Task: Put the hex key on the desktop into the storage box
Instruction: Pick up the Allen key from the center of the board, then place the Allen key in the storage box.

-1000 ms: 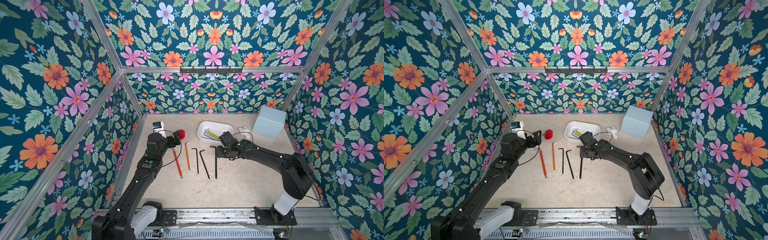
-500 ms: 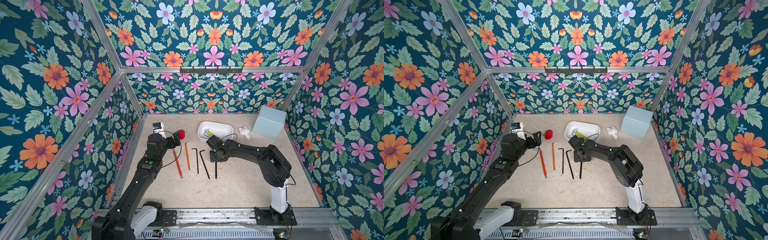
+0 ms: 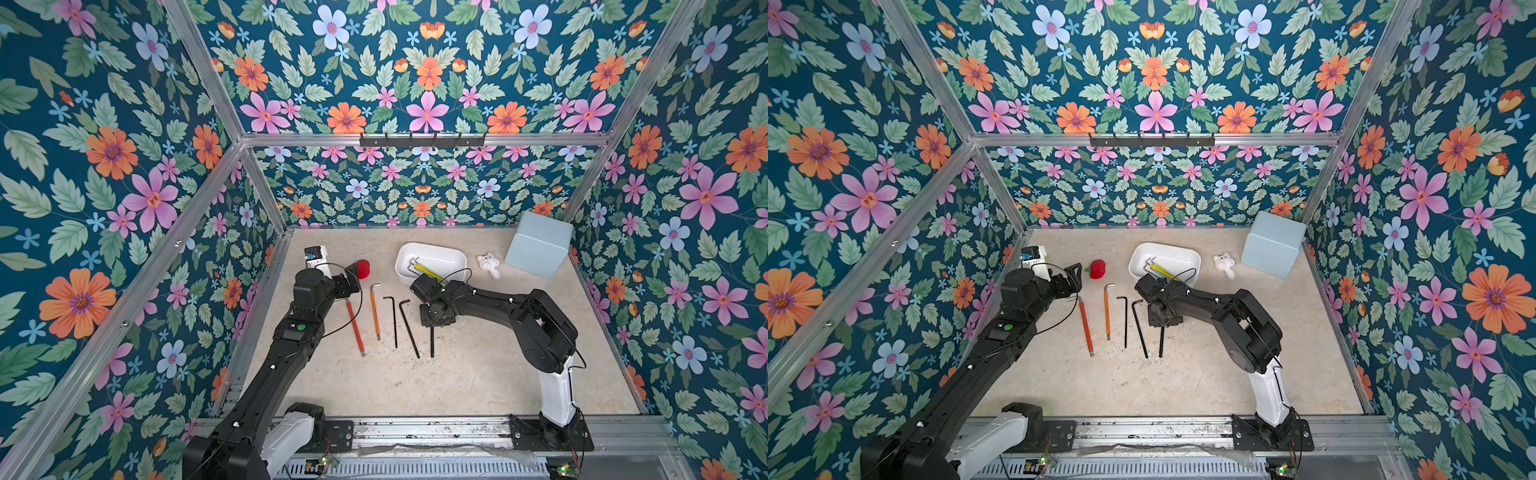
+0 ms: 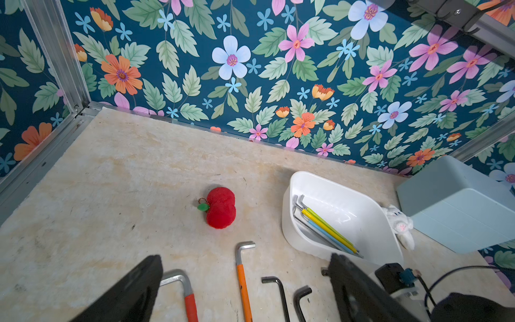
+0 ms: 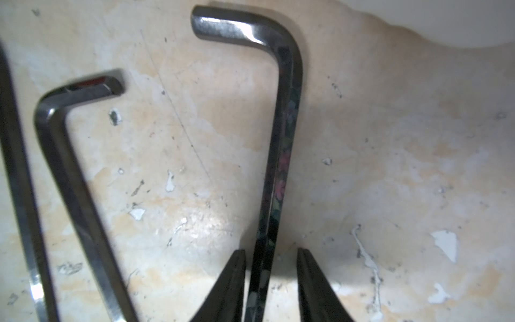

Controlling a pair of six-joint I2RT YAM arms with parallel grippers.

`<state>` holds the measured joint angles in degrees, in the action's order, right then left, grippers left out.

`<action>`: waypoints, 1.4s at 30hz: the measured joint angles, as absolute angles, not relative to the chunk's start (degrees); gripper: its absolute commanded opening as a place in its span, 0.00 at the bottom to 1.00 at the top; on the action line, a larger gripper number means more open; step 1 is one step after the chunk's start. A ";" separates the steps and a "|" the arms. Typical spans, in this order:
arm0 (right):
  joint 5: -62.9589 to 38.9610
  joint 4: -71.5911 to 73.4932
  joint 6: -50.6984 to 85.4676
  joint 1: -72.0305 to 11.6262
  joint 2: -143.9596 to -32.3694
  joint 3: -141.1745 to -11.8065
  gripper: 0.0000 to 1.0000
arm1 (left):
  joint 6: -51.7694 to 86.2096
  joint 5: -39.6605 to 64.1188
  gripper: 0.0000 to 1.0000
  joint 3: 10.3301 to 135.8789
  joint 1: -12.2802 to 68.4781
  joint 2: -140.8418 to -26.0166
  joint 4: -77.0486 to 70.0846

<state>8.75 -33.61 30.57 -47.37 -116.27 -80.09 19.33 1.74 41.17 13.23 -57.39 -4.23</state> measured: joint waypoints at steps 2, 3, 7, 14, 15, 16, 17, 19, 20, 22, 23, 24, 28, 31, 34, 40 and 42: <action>8.95 -33.67 31.46 -47.57 -116.29 -80.09 0.10 | 19.33 1.63 0.99 41.17 13.23 -57.39 -4.23; 8.99 -33.67 30.55 -47.70 -116.29 -80.09 0.06 | 19.33 1.63 0.99 41.17 13.23 -57.41 -4.25; 9.19 -33.58 30.72 -47.83 -116.01 -79.88 0.00 | 19.38 1.61 0.99 41.17 13.23 -57.41 -4.25; 8.14 -34.39 28.58 -47.83 -114.76 -79.22 0.00 | 19.51 1.65 0.99 41.82 13.23 -57.87 -4.19; 7.55 -35.14 27.79 -47.88 -113.86 -78.89 0.00 | 19.53 1.65 0.99 42.06 13.23 -57.84 -4.21; 7.27 -35.55 26.89 -47.90 -112.97 -78.65 0.00 | 19.53 1.67 1.00 42.26 13.23 -57.80 -4.23; 6.94 -35.77 25.69 -47.90 -111.90 -78.48 0.00 | 19.53 1.69 0.99 42.33 13.23 -57.63 -4.23; 5.78 -35.53 22.72 -47.90 -109.01 -77.93 0.00 | 19.55 1.80 0.99 42.33 13.23 -57.19 -4.19; 5.69 -35.27 21.30 -47.90 -107.63 -77.52 0.00 | 19.55 1.83 0.99 42.33 13.23 -57.04 -4.19; 4.23 -34.68 17.63 -47.88 -104.36 -76.29 0.00 | 19.55 1.83 0.99 42.33 13.23 -56.66 -4.05; 3.31 -34.65 15.81 -47.88 -102.87 -75.83 0.00 | 19.55 1.80 0.99 42.33 13.23 -56.58 -4.05; 2.48 -34.68 13.65 -47.88 -101.25 -75.42 0.00 | 19.55 1.80 0.99 42.33 13.23 -56.51 -4.05; -0.60 -34.63 3.90 -47.88 -96.31 -75.29 0.00 | 19.55 1.78 0.99 42.33 13.23 -56.45 -3.97; -3.62 -36.64 -2.81 -47.20 -94.59 -77.82 0.00 | 19.55 1.78 0.99 42.57 13.23 -56.55 -3.75; -6.61 -37.60 -8.47 -45.32 -93.03 -82.32 0.00 | 19.62 1.78 0.99 42.72 13.23 -56.64 -3.77; -9.76 -38.06 -18.44 -39.31 -93.93 -88.25 0.00 | 20.91 2.37 0.99 41.65 13.23 -56.12 -4.32; -10.26 -37.67 -21.12 -37.58 -95.29 -89.49 0.00 | 20.99 2.44 0.99 41.63 13.23 -55.99 -4.29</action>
<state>-10.26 -37.67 -21.12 -37.58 -95.29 -89.49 20.99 2.44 41.63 13.23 -55.99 -4.29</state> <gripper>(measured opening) 0.132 0.994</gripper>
